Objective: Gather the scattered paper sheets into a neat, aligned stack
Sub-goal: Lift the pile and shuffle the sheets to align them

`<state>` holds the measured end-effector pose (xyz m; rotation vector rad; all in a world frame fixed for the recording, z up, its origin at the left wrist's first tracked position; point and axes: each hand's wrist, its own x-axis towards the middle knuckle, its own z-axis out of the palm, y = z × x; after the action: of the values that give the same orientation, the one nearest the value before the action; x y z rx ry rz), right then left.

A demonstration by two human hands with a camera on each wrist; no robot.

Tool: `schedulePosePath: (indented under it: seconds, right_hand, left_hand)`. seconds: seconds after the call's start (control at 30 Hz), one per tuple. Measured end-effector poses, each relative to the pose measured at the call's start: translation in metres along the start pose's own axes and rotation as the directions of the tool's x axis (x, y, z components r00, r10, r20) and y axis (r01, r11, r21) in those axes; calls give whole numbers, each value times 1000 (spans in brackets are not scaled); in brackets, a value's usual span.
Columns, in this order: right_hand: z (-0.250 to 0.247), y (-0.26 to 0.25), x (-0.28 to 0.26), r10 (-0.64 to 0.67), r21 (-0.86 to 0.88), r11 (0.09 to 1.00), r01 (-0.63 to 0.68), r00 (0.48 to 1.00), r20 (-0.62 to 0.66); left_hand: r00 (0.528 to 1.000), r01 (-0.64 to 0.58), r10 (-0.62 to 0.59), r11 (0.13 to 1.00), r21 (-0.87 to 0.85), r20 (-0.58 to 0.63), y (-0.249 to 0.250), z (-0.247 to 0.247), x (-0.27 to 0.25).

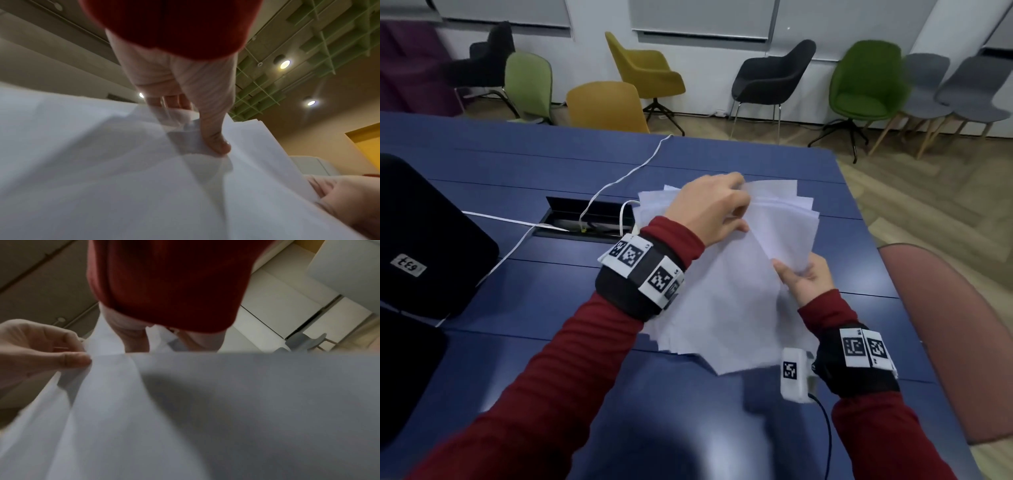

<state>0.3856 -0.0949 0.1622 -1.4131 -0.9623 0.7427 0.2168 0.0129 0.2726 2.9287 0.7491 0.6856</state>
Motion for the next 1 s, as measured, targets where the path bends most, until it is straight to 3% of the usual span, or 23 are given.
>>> schedulePosePath:
  seconds: [0.27,0.4,0.47,0.53,0.57,0.63,0.67,0.73,0.87,1.0]
  right_hand:
    - [15,14,-18,127,29,991,-130,989,75]
    - [23,25,-24,150,-20,988,-153,984,-95]
    - [19,24,-20,155,18,988,-154,975,-156]
    - [6,22,-14,169,70,985,-157,958,-231]
    - [-1,17,-13,166,85,985,-149,954,-250]
    - [-13,10,-10,140,83,989,-123,961,-240]
    - [-18,7,-9,123,79,991,-108,967,-222]
    - [-22,3,-7,107,75,993,-95,976,-187]
    - [-20,4,-8,106,52,994,-98,976,-192]
    - [-19,8,-12,121,76,991,-108,974,-191]
  left_hand:
    - [993,61,-60,998,13,-101,-1,23,-11]
    - [975,77,-94,993,-91,-200,-6,18,-16]
    - [945,134,-180,975,-179,-272,-24,13,-24]
    - [881,301,-386,903,-306,-273,-50,11,-40]
    - [823,412,-519,825,-388,-230,-63,12,-52]
    - [716,541,-696,598,-591,-49,-81,21,-75]
    - [703,550,-710,497,-672,50,-85,29,-84]
    - [710,554,-691,430,-713,136,-88,44,-97]
    - [697,530,-704,378,-759,136,-88,52,-102]
    - [741,466,-657,357,-809,137,-90,40,-87]
